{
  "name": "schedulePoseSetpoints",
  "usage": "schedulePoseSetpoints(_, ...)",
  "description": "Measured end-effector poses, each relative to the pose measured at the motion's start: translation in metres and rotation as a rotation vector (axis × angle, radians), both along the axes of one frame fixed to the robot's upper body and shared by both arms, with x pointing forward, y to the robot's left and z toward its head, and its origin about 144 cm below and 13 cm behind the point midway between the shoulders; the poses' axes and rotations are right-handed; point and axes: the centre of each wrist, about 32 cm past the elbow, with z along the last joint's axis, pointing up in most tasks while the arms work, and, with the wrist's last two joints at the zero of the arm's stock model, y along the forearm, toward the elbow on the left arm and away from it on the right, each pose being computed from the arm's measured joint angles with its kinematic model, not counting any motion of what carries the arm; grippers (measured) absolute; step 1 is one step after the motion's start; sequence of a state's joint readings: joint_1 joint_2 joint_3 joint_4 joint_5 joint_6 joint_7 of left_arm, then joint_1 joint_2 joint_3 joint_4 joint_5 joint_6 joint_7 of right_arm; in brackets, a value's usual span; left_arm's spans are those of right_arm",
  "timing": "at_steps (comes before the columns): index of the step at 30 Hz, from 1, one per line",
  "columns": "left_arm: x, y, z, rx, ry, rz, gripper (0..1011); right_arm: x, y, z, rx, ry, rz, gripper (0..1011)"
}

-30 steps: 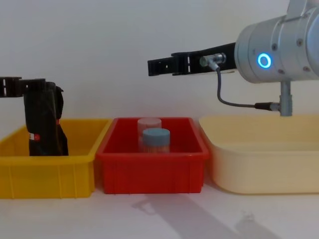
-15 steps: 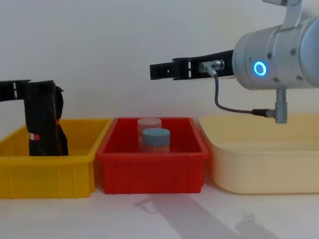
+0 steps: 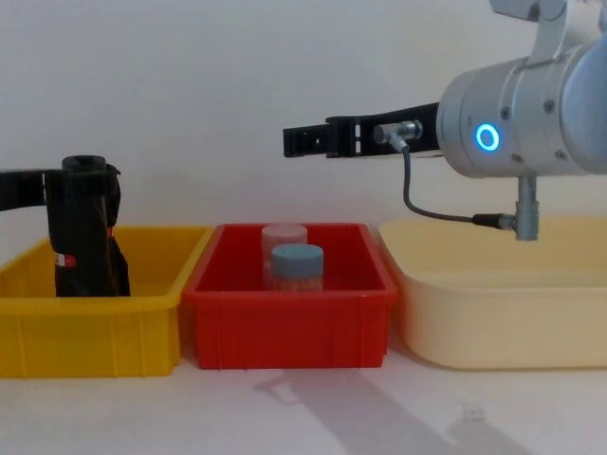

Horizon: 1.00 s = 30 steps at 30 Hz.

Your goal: Pick up the garbage bag with the one hand and transfer it to the other hand.

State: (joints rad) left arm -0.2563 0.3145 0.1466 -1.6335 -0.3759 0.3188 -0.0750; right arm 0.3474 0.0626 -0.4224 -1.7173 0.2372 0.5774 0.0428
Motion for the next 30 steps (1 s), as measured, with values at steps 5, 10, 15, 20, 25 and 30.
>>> schedulePoseSetpoints(5, 0.001, 0.002, -0.002, 0.015, 0.012, 0.017, 1001, 0.003, 0.001, 0.0, 0.0, 0.013, 0.003, 1001)
schedulePoseSetpoints(10, 0.001, 0.004, -0.004, 0.025, 0.019, 0.029, 1001, 0.007, 0.001, 0.0, -0.001, 0.016, -0.007, 1001)
schedulePoseSetpoints(15, 0.001, 0.005, -0.005, 0.031, 0.025, 0.036, 1001, 0.012, 0.002, 0.001, -0.006, 0.01, -0.018, 1001)
schedulePoseSetpoints(20, 0.001, 0.006, -0.005, 0.036, 0.029, 0.042, 1001, 0.017, 0.004, 0.001, -0.012, 0.004, -0.025, 1001)
schedulePoseSetpoints(25, 0.001, 0.006, -0.006, 0.039, 0.032, 0.045, 1001, 0.023, 0.008, 0.0, -0.023, 0.002, -0.027, 1002)
schedulePoseSetpoints(30, 0.001, 0.007, -0.006, 0.042, 0.033, 0.047, 1001, 0.028, 0.01, -0.003, -0.037, 0.007, -0.024, 1001)
